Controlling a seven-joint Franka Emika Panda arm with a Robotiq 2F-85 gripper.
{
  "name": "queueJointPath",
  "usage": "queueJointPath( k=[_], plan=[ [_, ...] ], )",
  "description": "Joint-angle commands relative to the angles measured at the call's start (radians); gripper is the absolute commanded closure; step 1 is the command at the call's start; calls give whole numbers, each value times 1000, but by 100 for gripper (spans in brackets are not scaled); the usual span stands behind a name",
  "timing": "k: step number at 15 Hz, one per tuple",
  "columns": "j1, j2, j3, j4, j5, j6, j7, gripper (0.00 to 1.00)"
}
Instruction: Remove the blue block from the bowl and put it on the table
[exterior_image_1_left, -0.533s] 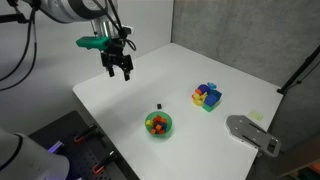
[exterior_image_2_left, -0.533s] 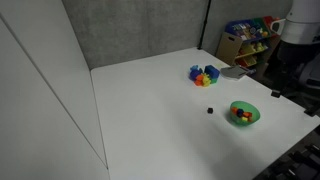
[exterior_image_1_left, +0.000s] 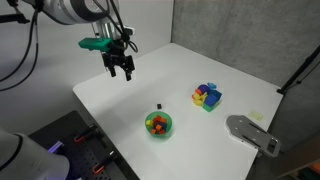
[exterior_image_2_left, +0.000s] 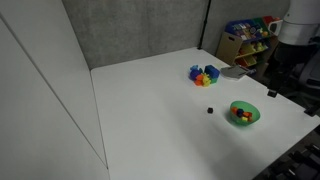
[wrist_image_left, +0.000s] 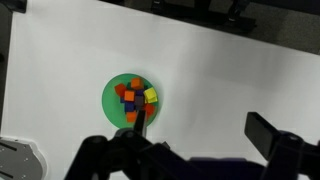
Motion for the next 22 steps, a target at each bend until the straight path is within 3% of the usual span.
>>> queueJointPath(
  k=[1,14,22],
  plan=[
    [4,66,-28,35,-7,65,24,0],
    [-52,251,-154,13,15,360,3,0],
    [-83,426,-201,11,42,617,-55,0]
  ],
)
